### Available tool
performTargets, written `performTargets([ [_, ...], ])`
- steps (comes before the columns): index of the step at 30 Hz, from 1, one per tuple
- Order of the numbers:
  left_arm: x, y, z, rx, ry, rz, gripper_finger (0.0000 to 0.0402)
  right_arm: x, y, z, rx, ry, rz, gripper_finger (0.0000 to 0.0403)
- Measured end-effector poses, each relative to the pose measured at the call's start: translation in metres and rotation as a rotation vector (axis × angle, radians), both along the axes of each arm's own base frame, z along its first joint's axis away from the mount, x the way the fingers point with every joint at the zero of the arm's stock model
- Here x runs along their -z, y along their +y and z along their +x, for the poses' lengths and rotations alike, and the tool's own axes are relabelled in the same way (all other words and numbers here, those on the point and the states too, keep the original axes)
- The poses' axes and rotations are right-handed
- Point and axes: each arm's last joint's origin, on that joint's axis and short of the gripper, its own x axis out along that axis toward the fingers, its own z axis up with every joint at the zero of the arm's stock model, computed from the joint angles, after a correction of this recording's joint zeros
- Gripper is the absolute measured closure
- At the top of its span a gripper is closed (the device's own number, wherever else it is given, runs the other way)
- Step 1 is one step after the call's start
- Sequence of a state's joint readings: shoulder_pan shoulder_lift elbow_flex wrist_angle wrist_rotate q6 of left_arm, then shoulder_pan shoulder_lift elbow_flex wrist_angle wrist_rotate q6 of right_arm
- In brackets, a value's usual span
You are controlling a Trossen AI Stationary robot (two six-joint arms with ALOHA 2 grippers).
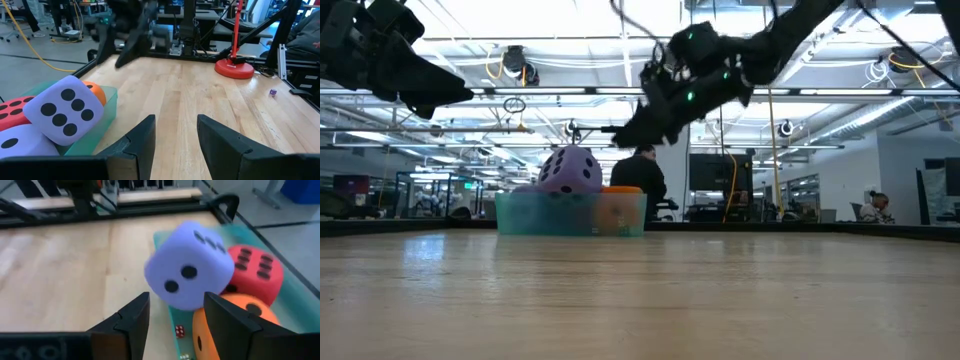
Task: Pick & Place Dice
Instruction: Put the small purple dice into the green bin
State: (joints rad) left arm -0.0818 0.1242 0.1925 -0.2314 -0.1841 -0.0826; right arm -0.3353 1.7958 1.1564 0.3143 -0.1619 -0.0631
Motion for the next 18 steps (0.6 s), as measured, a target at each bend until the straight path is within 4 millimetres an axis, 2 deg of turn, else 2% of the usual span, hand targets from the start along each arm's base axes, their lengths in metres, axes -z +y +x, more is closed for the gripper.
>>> performTargets([
  [5, 0.000, 0.000, 0.000, 0.000, 0.000, 0.000, 0.0249, -0.026, 0.020, -0.014, -0.028, 0.039, 0.033, 0.0233],
  [11, 0.000, 0.000, 0.000, 0.000, 0.000, 0.000, 0.0249, -0.046, 0.056, -0.031, -0.077, 0.129, 0.147, 0.0234],
  [18, 0.000, 0.000, 0.000, 0.000, 0.000, 0.000, 0.0249, -0.063, 0.101, -0.049, -0.292, 0.181, 0.339, 0.0239],
])
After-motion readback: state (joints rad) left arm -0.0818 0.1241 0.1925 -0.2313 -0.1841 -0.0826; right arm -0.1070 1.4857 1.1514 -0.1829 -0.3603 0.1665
